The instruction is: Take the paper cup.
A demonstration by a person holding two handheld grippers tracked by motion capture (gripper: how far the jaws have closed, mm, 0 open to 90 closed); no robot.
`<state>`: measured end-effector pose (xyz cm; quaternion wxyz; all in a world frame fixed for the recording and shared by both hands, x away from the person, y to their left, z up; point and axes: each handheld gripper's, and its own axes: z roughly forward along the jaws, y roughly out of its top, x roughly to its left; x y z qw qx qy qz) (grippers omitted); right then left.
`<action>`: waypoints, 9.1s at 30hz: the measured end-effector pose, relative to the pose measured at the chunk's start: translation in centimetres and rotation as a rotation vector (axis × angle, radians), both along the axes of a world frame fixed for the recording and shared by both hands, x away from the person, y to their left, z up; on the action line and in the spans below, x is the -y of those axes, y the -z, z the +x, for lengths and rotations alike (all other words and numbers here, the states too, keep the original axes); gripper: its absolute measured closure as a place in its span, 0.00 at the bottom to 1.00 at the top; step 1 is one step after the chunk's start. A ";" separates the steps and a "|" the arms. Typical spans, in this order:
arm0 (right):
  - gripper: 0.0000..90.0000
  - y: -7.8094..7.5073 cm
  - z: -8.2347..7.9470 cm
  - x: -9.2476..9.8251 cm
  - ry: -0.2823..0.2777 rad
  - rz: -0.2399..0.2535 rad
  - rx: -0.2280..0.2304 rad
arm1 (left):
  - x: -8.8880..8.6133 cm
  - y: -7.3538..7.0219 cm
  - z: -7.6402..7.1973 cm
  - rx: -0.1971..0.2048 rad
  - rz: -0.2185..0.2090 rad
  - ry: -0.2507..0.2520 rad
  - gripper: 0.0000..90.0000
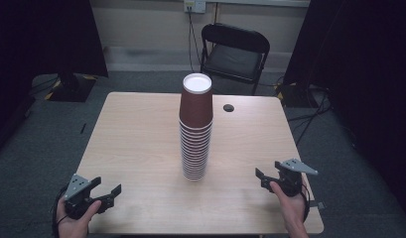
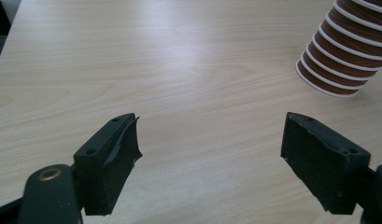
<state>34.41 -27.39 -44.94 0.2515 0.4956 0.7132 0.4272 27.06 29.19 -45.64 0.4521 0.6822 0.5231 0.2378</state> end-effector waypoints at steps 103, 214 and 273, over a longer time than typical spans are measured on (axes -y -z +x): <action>0.20 0.8 0.0 -1.6 -0.078 -0.031 -0.047 | 17.2 -22.5 12.6 0.338 -0.143 0.552 0.17; 0.19 1.3 0.1 -1.8 -0.070 -0.028 -0.081 | 18.3 -24.5 13.9 0.475 -0.292 0.517 0.13; 0.21 0.7 -0.9 -3.6 -0.116 -0.051 -0.046 | 8.7 -18.8 9.0 0.361 -0.249 0.367 0.14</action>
